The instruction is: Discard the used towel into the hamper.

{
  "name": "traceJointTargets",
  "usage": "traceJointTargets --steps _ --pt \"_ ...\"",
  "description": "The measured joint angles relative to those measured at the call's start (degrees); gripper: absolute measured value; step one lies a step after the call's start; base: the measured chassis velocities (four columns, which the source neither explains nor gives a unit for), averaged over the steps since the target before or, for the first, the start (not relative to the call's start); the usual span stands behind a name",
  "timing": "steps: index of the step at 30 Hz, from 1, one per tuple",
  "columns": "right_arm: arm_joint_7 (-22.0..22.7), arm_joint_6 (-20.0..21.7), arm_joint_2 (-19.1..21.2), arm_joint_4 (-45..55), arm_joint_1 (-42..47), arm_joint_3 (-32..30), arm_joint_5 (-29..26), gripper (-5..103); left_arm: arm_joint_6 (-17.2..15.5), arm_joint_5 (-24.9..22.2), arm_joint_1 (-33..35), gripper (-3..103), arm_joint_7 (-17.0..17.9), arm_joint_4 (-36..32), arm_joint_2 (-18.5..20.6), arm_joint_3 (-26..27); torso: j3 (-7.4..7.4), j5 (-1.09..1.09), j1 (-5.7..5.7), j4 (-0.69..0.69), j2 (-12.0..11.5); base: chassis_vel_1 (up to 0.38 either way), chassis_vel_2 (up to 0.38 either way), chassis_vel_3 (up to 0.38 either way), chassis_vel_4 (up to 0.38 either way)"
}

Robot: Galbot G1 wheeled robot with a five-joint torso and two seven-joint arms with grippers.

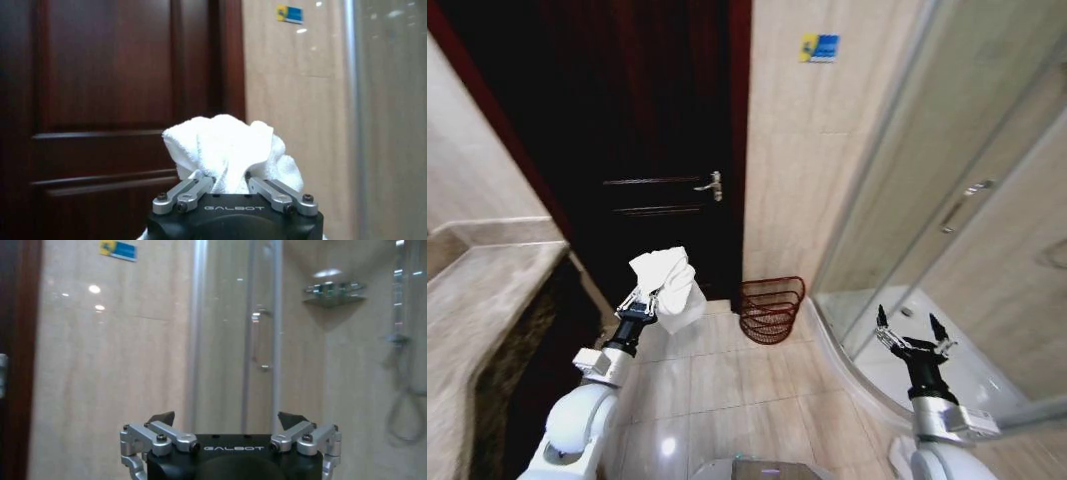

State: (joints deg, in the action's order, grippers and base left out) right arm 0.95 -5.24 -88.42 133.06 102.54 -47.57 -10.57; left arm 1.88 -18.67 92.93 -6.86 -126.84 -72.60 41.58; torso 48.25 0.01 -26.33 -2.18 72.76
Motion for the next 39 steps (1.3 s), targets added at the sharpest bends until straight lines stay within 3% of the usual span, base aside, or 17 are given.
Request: traceJointTargets --steps 5,10,19,39 --pt "0.5 0.0 -0.4 0.1 0.3 0.2 0.6 100 2.3 -0.9 0.9 12 -3.2 2.1 0.0 0.4 0.00 -0.02 0.00 0.00 0.0 -0.119 -0.134 -0.124 -0.129" --pt "1.8 0.4 -0.7 0.1 0.6 0.8 1.7 100 8.0 -4.6 1.7 12 -11.9 7.1 -0.3 0.2 0.00 0.00 0.00 0.02 0.0 -0.118 -0.116 -0.115 -0.138" --pt "1.5 0.5 -0.9 -0.6 0.4 0.7 1.9 100 9.0 -5.3 1.3 12 -12.8 8.4 -0.8 -0.5 0.00 -0.01 0.00 -0.02 0.0 -0.024 -0.021 -0.025 -0.024" --pt "1.1 0.1 -0.2 -2.6 -0.6 0.2 1.0 100 7.8 -2.3 -0.7 12 -13.5 8.4 -1.1 -2.0 0.00 -0.01 -0.01 0.01 0.0 -0.042 0.042 0.045 -0.044"
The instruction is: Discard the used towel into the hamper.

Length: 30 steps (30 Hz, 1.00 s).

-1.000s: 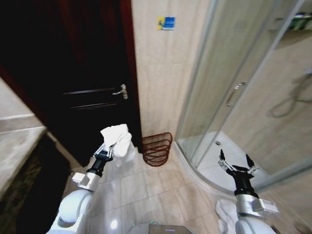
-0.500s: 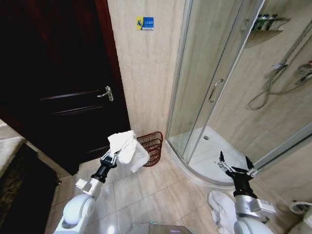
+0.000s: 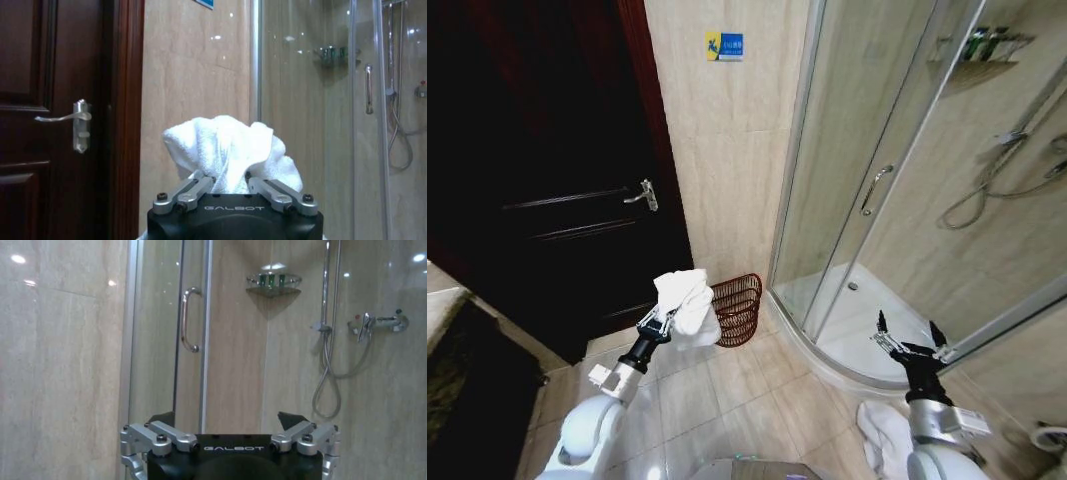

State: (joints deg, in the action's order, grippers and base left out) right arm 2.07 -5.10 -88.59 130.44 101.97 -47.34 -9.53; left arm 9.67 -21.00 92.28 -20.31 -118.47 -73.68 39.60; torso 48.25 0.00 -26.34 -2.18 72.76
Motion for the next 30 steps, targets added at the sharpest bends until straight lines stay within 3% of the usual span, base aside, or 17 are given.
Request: traceJointTargets --steps 18,30 --pt "-1.3 -0.1 0.8 -1.5 -0.5 -0.2 -0.4 100 -0.7 2.2 -1.5 12 -0.4 0.9 -0.2 -0.8 0.00 0.00 0.02 0.00 0.0 -0.047 0.051 0.053 -0.045" --pt "-0.7 -1.1 1.0 -2.0 -0.1 -0.2 -0.4 100 -1.5 4.0 -2.1 12 -0.7 0.6 -0.4 -1.1 0.02 0.00 -0.06 0.00 0.0 -0.150 0.147 0.144 -0.130"
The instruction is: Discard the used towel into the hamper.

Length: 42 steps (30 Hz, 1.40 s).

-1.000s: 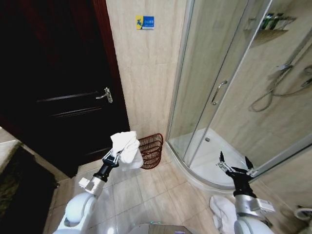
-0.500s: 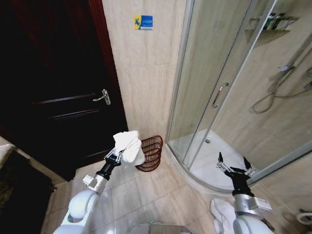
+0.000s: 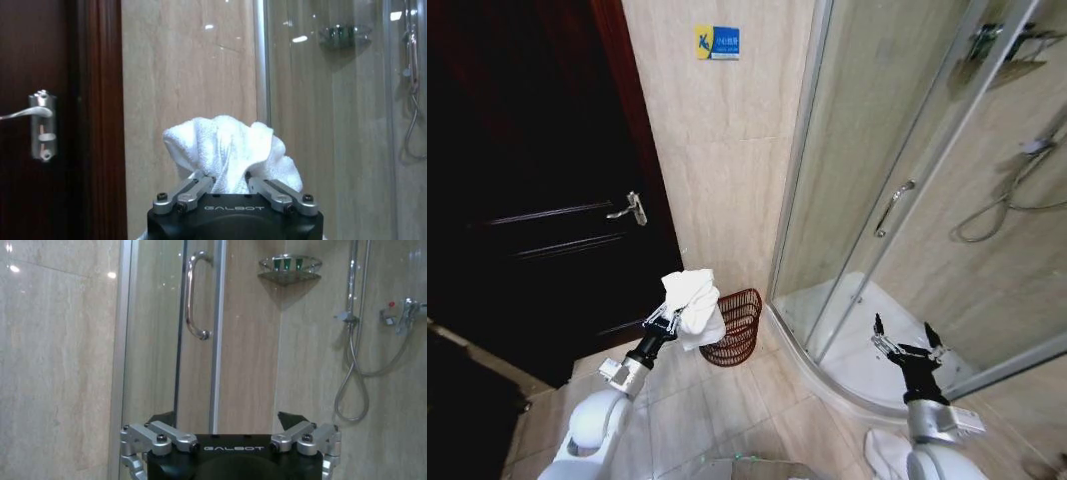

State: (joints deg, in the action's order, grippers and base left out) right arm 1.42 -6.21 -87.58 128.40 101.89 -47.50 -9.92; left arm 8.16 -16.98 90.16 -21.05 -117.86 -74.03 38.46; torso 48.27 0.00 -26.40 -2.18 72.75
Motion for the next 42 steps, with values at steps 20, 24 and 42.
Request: traceJointTargets --steps 20,24,42 --pt "-0.3 -0.2 -1.1 -0.3 -0.4 0.5 2.0 100 -1.2 -0.5 -9.5 12 2.4 9.0 2.3 -3.3 -0.02 0.01 0.06 0.01 0.0 -0.015 -0.026 -0.025 -0.027" --pt "-0.2 -0.8 -1.3 -0.8 0.0 0.5 2.5 100 -1.2 -0.7 -12.4 12 3.4 12.3 3.0 -4.1 -0.01 0.00 0.06 -0.01 0.0 0.000 0.000 0.000 0.000" --pt "0.5 0.5 -1.8 -0.6 0.1 0.3 5.8 100 1.0 1.3 -34.2 12 4.6 38.1 1.9 -16.6 -0.01 0.00 0.06 0.00 0.0 0.000 0.000 0.000 0.000"
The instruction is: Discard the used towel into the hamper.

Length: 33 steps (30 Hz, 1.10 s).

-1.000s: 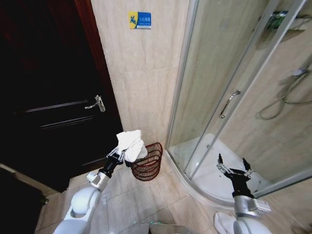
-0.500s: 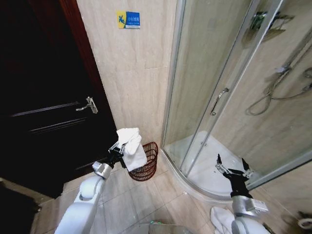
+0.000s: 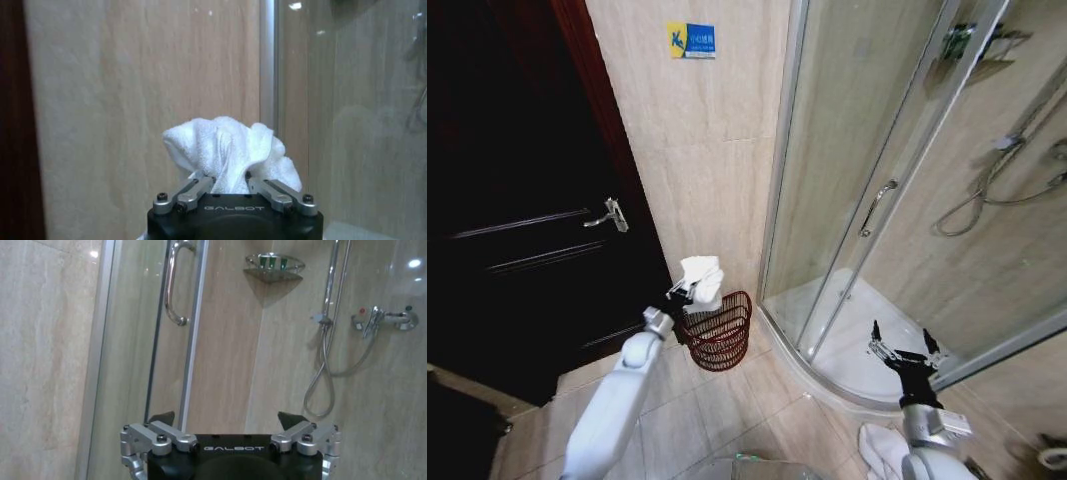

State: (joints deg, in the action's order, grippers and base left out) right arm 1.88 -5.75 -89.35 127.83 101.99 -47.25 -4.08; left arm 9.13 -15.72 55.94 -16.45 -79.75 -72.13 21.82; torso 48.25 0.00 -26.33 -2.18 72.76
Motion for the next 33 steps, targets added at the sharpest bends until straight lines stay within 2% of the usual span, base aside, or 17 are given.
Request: traceJointTargets --steps 2,3,7,8,11,16,21,23,25,26,28,29,32,33 --pt "0.1 0.2 -0.1 0.4 0.0 -0.2 0.0 100 0.4 2.0 -2.4 12 0.5 4.6 -1.2 -1.0 0.00 0.00 0.01 0.00 0.0 0.000 0.000 0.000 0.000" --pt "0.1 0.2 -0.1 0.4 0.0 -0.2 0.0 100 0.4 2.0 -2.4 12 0.5 4.6 -1.2 -1.0 0.00 0.00 0.01 0.00 0.0 0.000 0.000 0.000 0.000" --pt "0.2 0.6 0.0 0.5 -0.5 -0.7 -0.5 100 3.7 7.4 -8.1 12 2.0 16.0 -3.0 -1.5 0.00 0.00 0.00 0.00 0.0 0.000 0.000 0.000 0.000" --pt "0.2 0.6 0.0 0.5 -0.5 -0.7 -0.5 100 3.7 7.4 -8.1 12 2.0 16.0 -3.0 -1.5 0.00 0.00 0.00 0.00 0.0 0.000 0.000 0.000 0.000" --pt "0.4 0.7 0.0 0.3 -1.1 -0.9 -0.9 100 5.3 9.7 -11.9 12 2.9 23.7 -3.8 -1.5 0.00 0.00 0.00 -0.01 0.0 0.000 0.000 0.000 0.000" --pt "0.5 0.8 -0.1 -0.3 -1.4 -1.0 -1.2 100 6.8 13.2 -14.4 12 3.2 30.3 -4.7 -1.0 0.00 0.00 0.00 -0.01 0.0 0.000 0.000 0.000 0.000" --pt "0.6 0.8 0.0 -0.7 -1.9 -1.5 -1.9 100 7.6 16.7 -15.0 12 2.9 33.4 -5.5 -0.3 0.00 0.00 0.00 -0.02 0.0 0.000 0.000 0.000 0.000" --pt "0.7 0.7 0.2 -1.0 -1.9 -1.9 -2.4 100 10.1 17.6 -15.4 12 2.7 35.4 -6.4 0.1 0.00 -0.01 0.00 -0.01 0.0 0.000 0.000 0.000 0.000" --pt "0.7 0.6 0.2 -1.1 -1.9 -2.0 -2.6 100 10.3 17.9 -15.3 12 2.6 35.7 -6.8 0.1 0.00 0.00 0.01 -0.01 0.0 0.000 0.000 0.000 0.000" --pt "0.7 0.5 0.2 -1.2 -1.8 -2.1 -2.8 100 9.8 18.5 -15.0 12 2.4 35.5 -7.1 0.1 -0.01 -0.01 0.00 0.01 0.0 0.000 0.000 0.000 0.000" --pt "0.7 0.4 0.4 -1.2 -1.7 -2.3 -3.2 100 6.5 19.8 -14.1 12 2.0 34.3 -7.3 -0.1 0.00 0.00 0.01 0.00 0.0 0.000 0.000 0.000 0.000" --pt "0.7 0.4 0.4 -1.2 -1.7 -2.3 -3.2 100 6.5 19.8 -14.1 12 2.0 34.3 -7.3 -0.1 0.00 0.00 0.01 0.00 0.0 0.000 0.000 0.000 0.000" --pt "0.7 0.4 0.6 -1.3 -2.0 -2.6 -3.7 100 -2.8 20.2 -12.5 12 2.0 30.0 -6.3 -2.0 -0.01 -0.01 0.01 -0.01 0.0 0.000 0.000 0.000 0.000" --pt "0.7 0.4 0.6 -1.3 -2.0 -2.6 -3.7 100 -2.8 20.2 -12.5 12 2.0 30.0 -6.3 -2.0 -0.01 -0.01 0.01 -0.01 0.0 0.000 0.000 0.000 0.000"
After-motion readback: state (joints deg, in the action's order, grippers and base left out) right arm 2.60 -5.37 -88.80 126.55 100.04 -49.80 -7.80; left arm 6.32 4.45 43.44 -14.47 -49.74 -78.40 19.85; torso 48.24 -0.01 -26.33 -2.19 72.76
